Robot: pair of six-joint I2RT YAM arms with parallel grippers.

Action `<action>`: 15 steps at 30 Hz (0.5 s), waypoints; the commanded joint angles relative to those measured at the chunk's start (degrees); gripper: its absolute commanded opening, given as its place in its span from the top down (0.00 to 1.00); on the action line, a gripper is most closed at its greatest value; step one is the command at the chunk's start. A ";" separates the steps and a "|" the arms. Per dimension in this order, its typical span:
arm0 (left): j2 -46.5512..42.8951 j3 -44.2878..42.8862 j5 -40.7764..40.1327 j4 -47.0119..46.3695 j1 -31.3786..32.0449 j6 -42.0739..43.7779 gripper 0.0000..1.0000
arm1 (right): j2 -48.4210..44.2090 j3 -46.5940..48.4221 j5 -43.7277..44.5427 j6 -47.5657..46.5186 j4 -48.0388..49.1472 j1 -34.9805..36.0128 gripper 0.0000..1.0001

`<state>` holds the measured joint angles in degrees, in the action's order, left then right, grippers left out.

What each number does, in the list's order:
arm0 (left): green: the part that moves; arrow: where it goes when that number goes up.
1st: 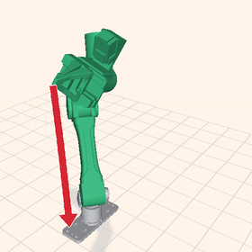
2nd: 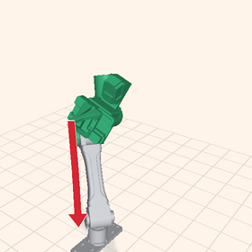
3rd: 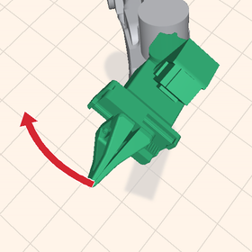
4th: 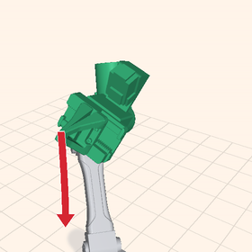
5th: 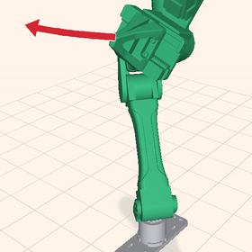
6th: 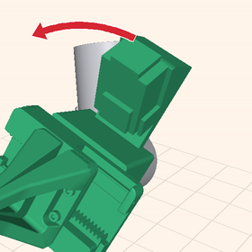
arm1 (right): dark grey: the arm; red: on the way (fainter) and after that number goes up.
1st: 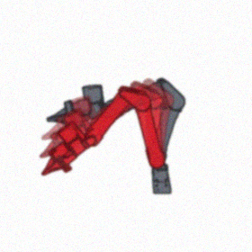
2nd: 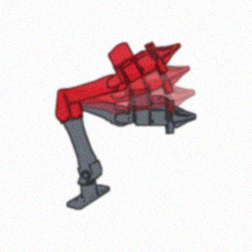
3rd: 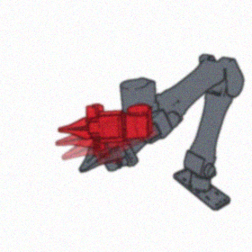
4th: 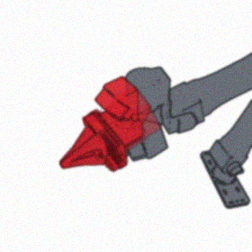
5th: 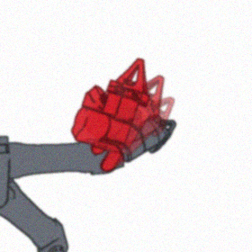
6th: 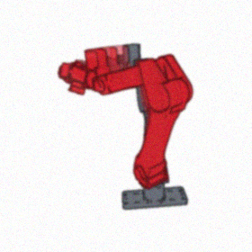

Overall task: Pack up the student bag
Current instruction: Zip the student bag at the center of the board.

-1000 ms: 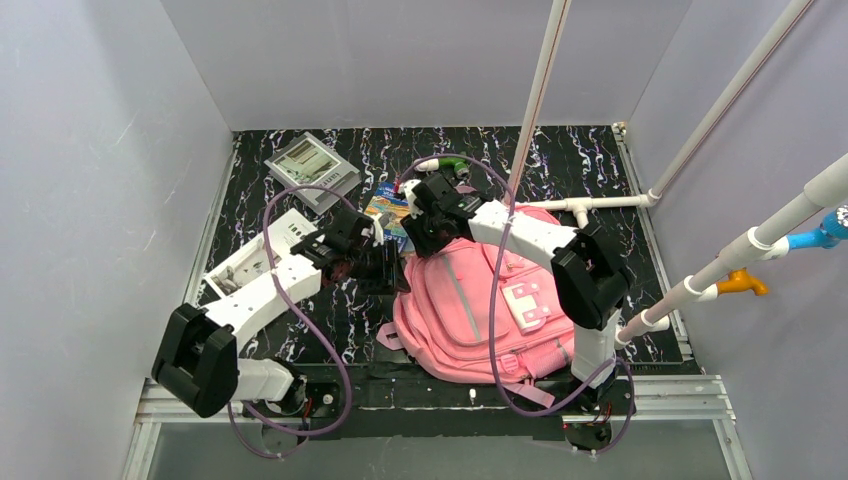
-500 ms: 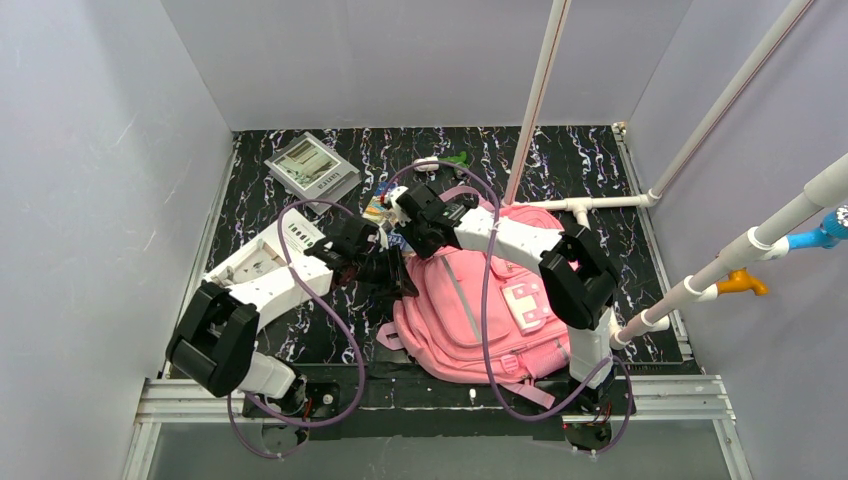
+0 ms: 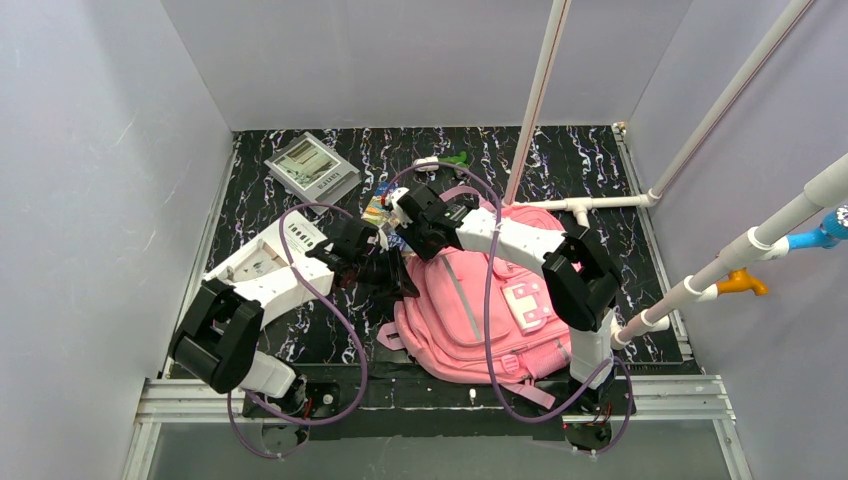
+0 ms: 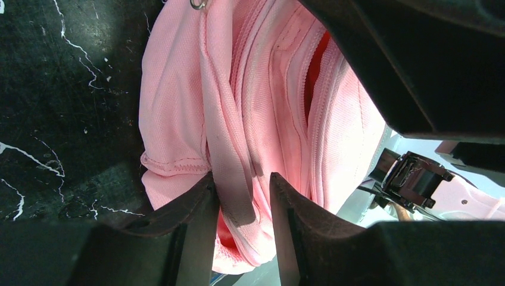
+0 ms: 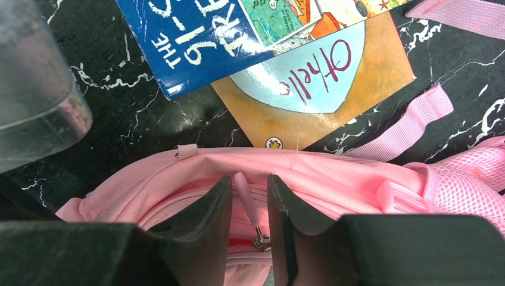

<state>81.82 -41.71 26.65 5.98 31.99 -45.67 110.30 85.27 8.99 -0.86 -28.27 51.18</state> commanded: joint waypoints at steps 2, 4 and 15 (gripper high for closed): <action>0.27 1.10 0.35 -0.90 -0.07 0.28 0.70 | -1.81 -0.99 -1.54 -1.26 -0.74 0.41 0.69; 0.57 1.15 0.16 -0.95 -0.08 0.28 0.74 | -1.44 -0.98 -2.34 -1.18 0.39 0.41 0.76; 2.41 1.75 -1.15 -2.07 -1.49 0.09 1.00 | -4.02 -0.92 -4.17 1.87 1.71 0.63 0.99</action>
<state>83.15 -40.75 26.52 4.97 31.27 -46.09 110.26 84.53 8.38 -1.50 -27.14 51.11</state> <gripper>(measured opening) 0.047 0.073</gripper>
